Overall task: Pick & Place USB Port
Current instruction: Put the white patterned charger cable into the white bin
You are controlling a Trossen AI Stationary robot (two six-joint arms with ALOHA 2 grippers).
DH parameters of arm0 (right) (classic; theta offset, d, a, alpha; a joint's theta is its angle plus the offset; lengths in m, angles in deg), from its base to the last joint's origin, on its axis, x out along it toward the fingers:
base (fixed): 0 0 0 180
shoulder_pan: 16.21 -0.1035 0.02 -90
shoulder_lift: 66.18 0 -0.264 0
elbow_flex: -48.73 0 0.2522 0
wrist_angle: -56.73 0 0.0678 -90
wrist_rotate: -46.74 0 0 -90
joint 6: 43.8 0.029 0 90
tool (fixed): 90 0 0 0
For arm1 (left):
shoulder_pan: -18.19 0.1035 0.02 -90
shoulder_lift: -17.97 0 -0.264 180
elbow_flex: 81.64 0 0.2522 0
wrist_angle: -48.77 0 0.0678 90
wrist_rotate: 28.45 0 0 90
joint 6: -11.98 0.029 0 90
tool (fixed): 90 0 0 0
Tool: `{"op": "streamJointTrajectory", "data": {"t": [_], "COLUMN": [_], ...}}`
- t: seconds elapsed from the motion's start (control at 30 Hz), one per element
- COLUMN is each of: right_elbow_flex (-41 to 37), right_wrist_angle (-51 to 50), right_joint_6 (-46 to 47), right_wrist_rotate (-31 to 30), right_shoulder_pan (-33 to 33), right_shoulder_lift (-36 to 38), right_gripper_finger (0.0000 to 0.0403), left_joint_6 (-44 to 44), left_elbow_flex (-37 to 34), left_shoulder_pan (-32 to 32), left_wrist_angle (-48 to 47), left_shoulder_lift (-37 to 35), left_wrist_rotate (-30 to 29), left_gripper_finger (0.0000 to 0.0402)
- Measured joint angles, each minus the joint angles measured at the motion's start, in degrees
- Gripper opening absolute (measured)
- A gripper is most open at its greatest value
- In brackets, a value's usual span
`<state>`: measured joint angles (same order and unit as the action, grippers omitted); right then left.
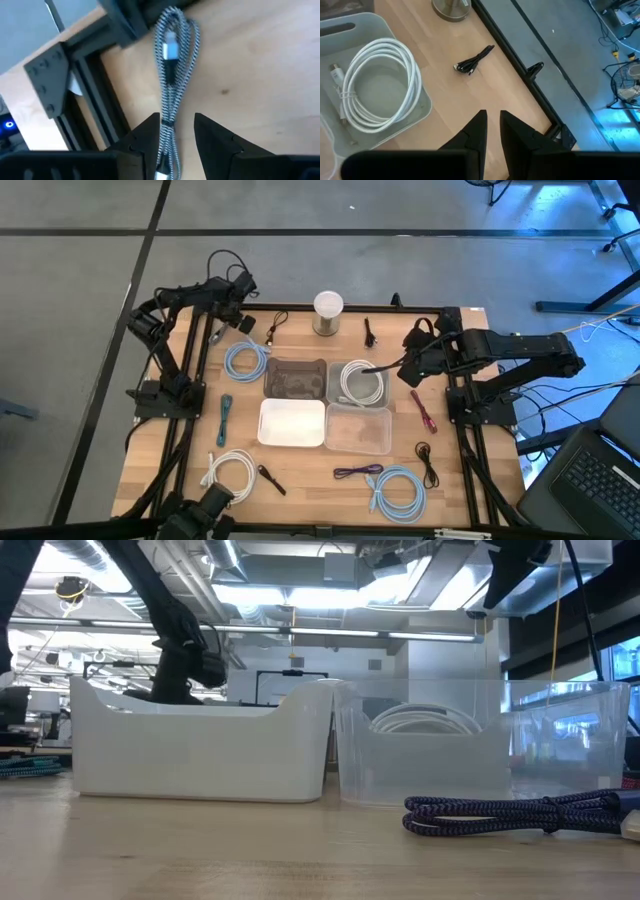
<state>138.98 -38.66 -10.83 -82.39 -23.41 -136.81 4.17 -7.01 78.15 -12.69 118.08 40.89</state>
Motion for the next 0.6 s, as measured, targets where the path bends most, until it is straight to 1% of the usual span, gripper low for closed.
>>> {"op": "streamJointTrajectory", "data": {"t": [0.2, 0.33, 0.4, 0.5, 0.6], "right_elbow_flex": [0.0, 0.0, 0.0, 0.0, 0.0], "right_wrist_angle": [0.2, 0.2, 0.2, 0.2, 0.3], "right_joint_6": [0.1, 0.2, 0.2, 0.2, 0.2], "right_wrist_rotate": [-0.1, -0.1, -0.1, -0.3, -0.2], "right_shoulder_pan": [0.0, 0.0, 0.0, 0.0, 0.0], "right_shoulder_lift": [0.0, 0.0, 0.0, 0.0, 0.0], "right_gripper_finger": [0.0055, 0.0055, 0.0055, 0.0055, 0.0055], "left_joint_6": [0.4, -0.8, -2.6, -4.5, -8.4], "left_elbow_flex": [-0.1, -0.1, -0.1, 1.1, 2.6], "left_shoulder_pan": [-0.2, -0.2, -0.3, -0.7, -0.9], "left_wrist_angle": [-0.2, -0.3, -0.3, -1.1, -2.9], "left_shoulder_lift": [0.1, 0.3, 1.0, 2.4, 4.9], "left_wrist_rotate": [1.6, 3.9, 3.9, 2.3, -1.1], "left_gripper_finger": [0.0114, 0.0114, 0.0113, 0.0113, 0.0113]}}
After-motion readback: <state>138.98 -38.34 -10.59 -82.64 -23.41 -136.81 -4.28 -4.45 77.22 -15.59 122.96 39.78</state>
